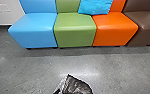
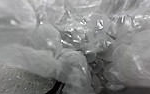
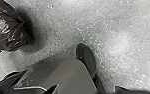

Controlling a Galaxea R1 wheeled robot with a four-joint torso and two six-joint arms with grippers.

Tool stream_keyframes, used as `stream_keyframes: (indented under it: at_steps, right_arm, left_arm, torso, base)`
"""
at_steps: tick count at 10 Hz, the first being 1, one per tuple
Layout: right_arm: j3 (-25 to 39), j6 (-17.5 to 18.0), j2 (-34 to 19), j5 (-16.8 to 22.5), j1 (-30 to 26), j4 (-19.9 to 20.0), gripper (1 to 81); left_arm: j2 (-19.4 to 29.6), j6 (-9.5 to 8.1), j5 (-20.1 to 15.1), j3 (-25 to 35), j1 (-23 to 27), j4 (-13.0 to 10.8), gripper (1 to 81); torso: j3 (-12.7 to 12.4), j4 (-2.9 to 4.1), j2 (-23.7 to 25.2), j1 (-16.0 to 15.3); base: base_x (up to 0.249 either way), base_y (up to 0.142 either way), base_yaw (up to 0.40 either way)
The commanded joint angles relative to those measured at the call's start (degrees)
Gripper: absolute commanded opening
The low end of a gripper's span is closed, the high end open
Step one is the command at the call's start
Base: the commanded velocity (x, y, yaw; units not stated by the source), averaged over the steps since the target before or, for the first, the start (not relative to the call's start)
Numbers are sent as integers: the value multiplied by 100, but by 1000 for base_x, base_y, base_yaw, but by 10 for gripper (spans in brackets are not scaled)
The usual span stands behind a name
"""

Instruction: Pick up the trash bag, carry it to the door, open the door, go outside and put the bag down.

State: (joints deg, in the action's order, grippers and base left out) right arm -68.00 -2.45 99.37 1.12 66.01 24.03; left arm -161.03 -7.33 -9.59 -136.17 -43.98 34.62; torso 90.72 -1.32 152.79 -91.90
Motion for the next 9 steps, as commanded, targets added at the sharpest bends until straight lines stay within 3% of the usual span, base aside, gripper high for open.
stream_keyframes:
  at_steps: [1, 3, 4, 9]
  right_arm:
    - [104, 8, -415, 450, -215, 102, 811]
    - [69, 8, -388, 450, -215, 102, 811]
    - [69, 8, -379, 450, -215, 102, 811]
    - [60, 8, -362, 450, -215, 93, 811]
  left_arm:
    - [44, 30, -342, 29, 430, -42, 811]
    - [35, 30, -341, 29, 412, -131, 811]
    - [35, 30, -341, 29, 403, -166, 10]
    - [-18, 21, -333, -15, 351, -201, 10]
  torso:
    - [0, 0, 0, 0]
    - [0, 0, 0, 0]
    - [0, 0, 0, 0]
    - [0, 0, 0, 0]
  base:
    - [0, 0, 0]
    - [0, 0, 0]
    - [0, 0, 0]
    - [0, 0, 0]
